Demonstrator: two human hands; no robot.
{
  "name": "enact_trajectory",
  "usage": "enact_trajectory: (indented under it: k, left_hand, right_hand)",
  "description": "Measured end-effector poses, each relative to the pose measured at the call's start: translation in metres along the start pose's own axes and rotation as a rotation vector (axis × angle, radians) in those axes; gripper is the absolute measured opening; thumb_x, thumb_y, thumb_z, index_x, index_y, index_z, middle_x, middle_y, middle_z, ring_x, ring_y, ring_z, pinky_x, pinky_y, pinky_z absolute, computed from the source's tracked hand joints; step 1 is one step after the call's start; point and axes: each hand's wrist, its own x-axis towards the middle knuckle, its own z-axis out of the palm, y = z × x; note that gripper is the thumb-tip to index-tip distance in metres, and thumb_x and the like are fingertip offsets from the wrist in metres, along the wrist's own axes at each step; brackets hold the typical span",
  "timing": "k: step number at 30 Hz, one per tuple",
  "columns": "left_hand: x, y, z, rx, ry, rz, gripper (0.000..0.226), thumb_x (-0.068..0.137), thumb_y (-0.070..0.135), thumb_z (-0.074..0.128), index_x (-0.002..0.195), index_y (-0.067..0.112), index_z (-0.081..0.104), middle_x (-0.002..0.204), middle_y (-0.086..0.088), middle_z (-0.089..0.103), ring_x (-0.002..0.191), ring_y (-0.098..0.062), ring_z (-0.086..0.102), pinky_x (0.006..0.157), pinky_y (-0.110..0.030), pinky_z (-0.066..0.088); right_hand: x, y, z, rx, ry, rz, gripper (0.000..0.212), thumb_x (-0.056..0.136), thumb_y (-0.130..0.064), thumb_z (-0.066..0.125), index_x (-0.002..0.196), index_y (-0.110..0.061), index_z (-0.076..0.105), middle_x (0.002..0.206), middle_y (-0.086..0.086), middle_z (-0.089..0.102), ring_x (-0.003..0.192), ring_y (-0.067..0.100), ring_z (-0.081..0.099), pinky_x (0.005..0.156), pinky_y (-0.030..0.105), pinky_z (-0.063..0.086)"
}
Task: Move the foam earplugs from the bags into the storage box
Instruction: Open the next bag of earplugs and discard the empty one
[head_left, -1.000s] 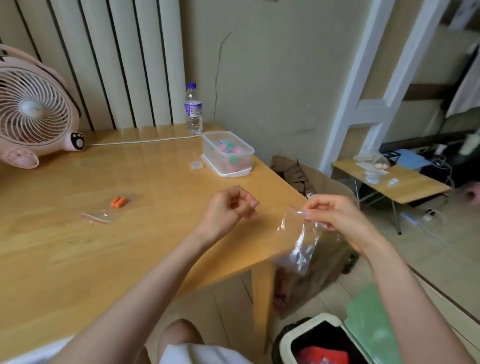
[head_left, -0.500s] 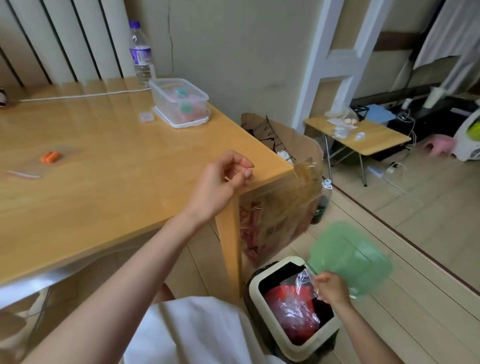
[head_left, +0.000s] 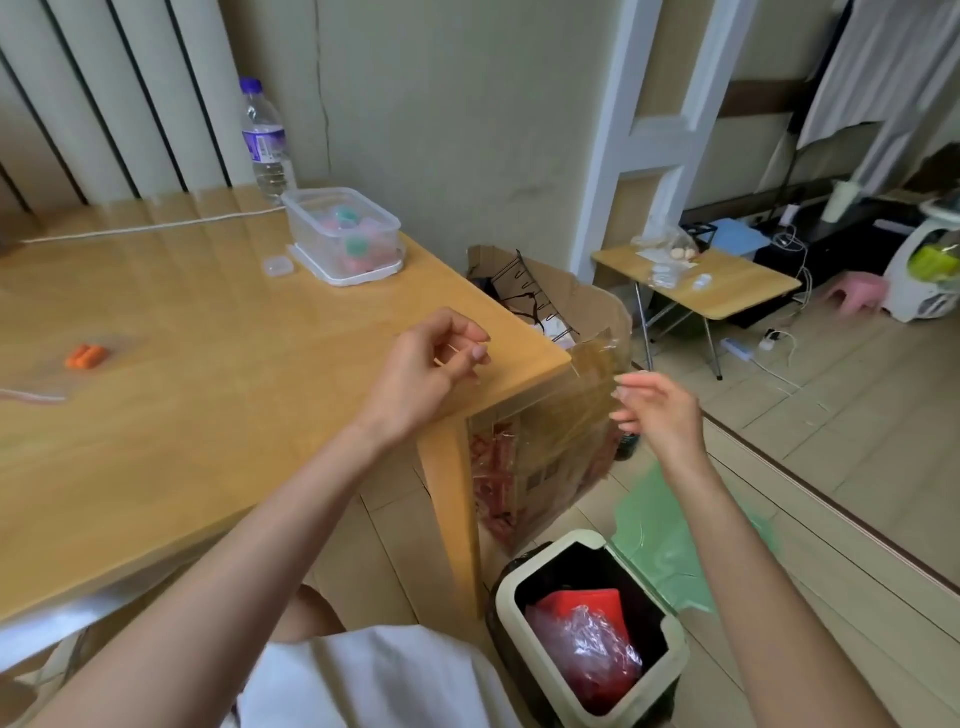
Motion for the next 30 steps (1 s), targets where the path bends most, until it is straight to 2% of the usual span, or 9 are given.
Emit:
enact_trajectory:
  k: [4,9,13,16,20,22,24,27,30]
  left_hand:
    - [0.012,-0.001,-0.019,0.05,0.042,0.001,0.004,0.091,0.012,0.058,0.095,0.012,0.058,0.087,-0.004,0.066,0.064,-0.005,0.061,0.057,-0.009,0.042]
    - [0.021,-0.008,-0.059,0.102,0.135,-0.03,0.003,0.09,0.011,0.059,0.093,0.012,0.058,0.09,-0.003,0.064,0.058,0.002,0.06,0.053,-0.008,0.04]
    - [0.019,-0.02,-0.104,0.18,0.227,-0.065,0.007,0.088,0.007,0.06,0.094,0.009,0.059,0.089,-0.001,0.064,0.057,0.003,0.059,0.053,-0.009,0.041]
    - [0.009,-0.029,-0.142,0.264,0.302,-0.12,0.01,0.086,0.008,0.063,0.095,0.01,0.06,0.088,0.002,0.065,0.061,0.0,0.059,0.06,-0.016,0.044]
    - [-0.015,-0.052,-0.194,0.449,0.388,-0.238,0.019,0.08,0.01,0.07,0.098,0.01,0.062,0.097,-0.002,0.064,0.086,-0.017,0.059,0.071,-0.022,0.042]
    - [-0.029,-0.069,-0.217,0.638,0.481,-0.394,0.028,0.077,0.02,0.073,0.102,0.014,0.061,0.111,-0.007,0.057,0.106,-0.026,0.052,0.09,-0.034,0.042]
    - [-0.044,-0.079,-0.235,0.778,0.56,-0.61,0.039,0.076,0.03,0.073,0.109,0.015,0.057,0.123,-0.013,0.043,0.118,-0.031,0.039,0.099,-0.043,0.034]
    - [-0.061,-0.087,-0.253,0.808,0.504,-0.802,0.052,0.078,0.041,0.07,0.118,0.014,0.052,0.13,-0.013,0.039,0.124,-0.031,0.035,0.1,-0.042,0.03]
    - [-0.071,-0.095,-0.265,1.019,0.454,-0.742,0.035,0.088,0.042,0.055,0.111,0.017,0.06,0.12,-0.009,0.057,0.115,-0.028,0.049,0.094,-0.037,0.034]
  right_hand:
    - [0.008,-0.1,0.012,0.08,0.001,-0.209,0.016,0.09,-0.006,0.057,0.094,-0.02,0.064,0.091,0.002,0.068,0.067,0.012,0.063,0.06,0.02,0.052]
    - [0.002,-0.173,0.07,0.081,-0.203,-0.339,0.014,0.09,-0.006,0.055,0.098,-0.013,0.065,0.088,0.004,0.068,0.062,0.014,0.061,0.059,0.022,0.052]
    - [-0.01,-0.206,0.138,0.065,-0.359,-0.398,0.015,0.087,-0.002,0.055,0.095,-0.011,0.063,0.089,0.011,0.065,0.056,0.016,0.057,0.049,0.019,0.047]
    - [-0.026,-0.218,0.192,0.044,-0.494,-0.422,0.016,0.086,-0.001,0.057,0.088,-0.016,0.061,0.088,0.011,0.064,0.054,0.015,0.057,0.044,0.016,0.044]
    - [-0.052,-0.214,0.259,-0.019,-0.647,-0.418,0.012,0.087,-0.006,0.058,0.09,-0.016,0.062,0.081,0.004,0.062,0.053,0.014,0.057,0.044,0.016,0.045]
    - [-0.065,-0.209,0.289,-0.029,-0.707,-0.411,0.012,0.087,-0.005,0.058,0.091,-0.016,0.062,0.084,0.008,0.062,0.051,0.014,0.056,0.042,0.015,0.044]
    - [-0.077,-0.204,0.316,-0.041,-0.755,-0.401,0.013,0.086,-0.004,0.059,0.093,-0.013,0.064,0.085,0.009,0.061,0.051,0.014,0.056,0.041,0.016,0.044]
    - [-0.091,-0.198,0.347,-0.082,-0.807,-0.381,0.015,0.085,-0.004,0.059,0.098,-0.008,0.066,0.074,0.002,0.058,0.05,0.014,0.056,0.041,0.017,0.044]
    - [-0.103,-0.195,0.366,-0.101,-0.851,-0.36,0.023,0.082,0.003,0.058,0.099,-0.009,0.067,0.08,0.001,0.059,0.054,0.012,0.054,0.045,0.018,0.046]
